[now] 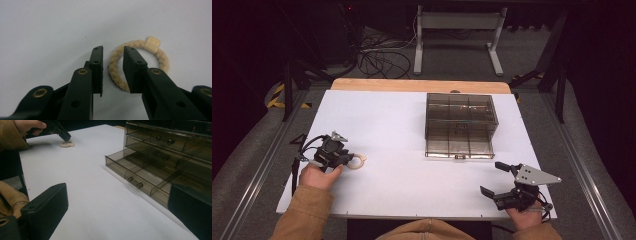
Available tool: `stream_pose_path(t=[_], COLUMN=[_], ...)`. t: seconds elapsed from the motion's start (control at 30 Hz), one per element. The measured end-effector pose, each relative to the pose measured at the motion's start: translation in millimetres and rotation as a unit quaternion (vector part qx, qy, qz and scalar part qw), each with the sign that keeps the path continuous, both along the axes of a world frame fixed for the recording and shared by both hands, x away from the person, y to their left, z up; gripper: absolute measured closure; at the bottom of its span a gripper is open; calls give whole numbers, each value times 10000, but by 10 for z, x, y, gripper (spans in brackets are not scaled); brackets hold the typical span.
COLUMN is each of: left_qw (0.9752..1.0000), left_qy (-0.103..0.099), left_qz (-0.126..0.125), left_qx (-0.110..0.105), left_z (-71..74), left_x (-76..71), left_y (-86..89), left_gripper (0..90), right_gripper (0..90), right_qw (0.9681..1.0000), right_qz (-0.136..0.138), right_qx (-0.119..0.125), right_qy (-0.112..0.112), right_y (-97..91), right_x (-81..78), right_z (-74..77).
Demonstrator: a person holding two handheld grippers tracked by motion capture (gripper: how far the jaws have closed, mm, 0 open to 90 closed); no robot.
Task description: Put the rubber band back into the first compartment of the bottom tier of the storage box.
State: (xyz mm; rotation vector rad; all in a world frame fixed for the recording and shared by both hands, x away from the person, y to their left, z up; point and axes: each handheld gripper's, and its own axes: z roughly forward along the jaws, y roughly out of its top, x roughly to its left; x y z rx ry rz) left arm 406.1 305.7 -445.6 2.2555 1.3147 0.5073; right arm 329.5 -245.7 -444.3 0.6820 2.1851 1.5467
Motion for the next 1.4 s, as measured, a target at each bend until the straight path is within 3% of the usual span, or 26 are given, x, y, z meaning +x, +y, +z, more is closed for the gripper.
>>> stream_pose_path(t=[0.17, 0.3, 0.7, 0.9, 1.1, 1.17, 1.4], left_qw=[9999, 9998, 9999, 9999, 9990, 9978, 9942], left_qy=[61, 132, 97, -65, -354, -529, -802], left_qz=[-3, -48, -28, 11, 32, 30, 50], left_qx=[109, 152, 106, -75, -267, -393, -719], left_z=[-22, -37, -26, 33, 119, 160, 221], left_x=[12, 20, 13, -16, -64, -90, -144], left_y=[-8, -21, -15, 18, 49, 66, 101], left_gripper=[743, 824, 841, 843, 843, 843, 844], right_gripper=[37, 37, 37, 37, 37, 37, 37], right_qw=[10000, 10000, 10000, 10000, 10000, 10000, 10000], right_qz=[1, -4, -2, -6, -11, -16, -14], right_qx=[-2, 9, 0, 0, -5, -4, -5], right_qy=[3, -4, -1, -2, -5, -4, -18], right_y=[2, -4, -1, -2, -3, -6, -10], right_x=[1, -1, 0, -1, -1, -2, -5], right_z=[-1, 3, 1, 0, -1, -1, -2])
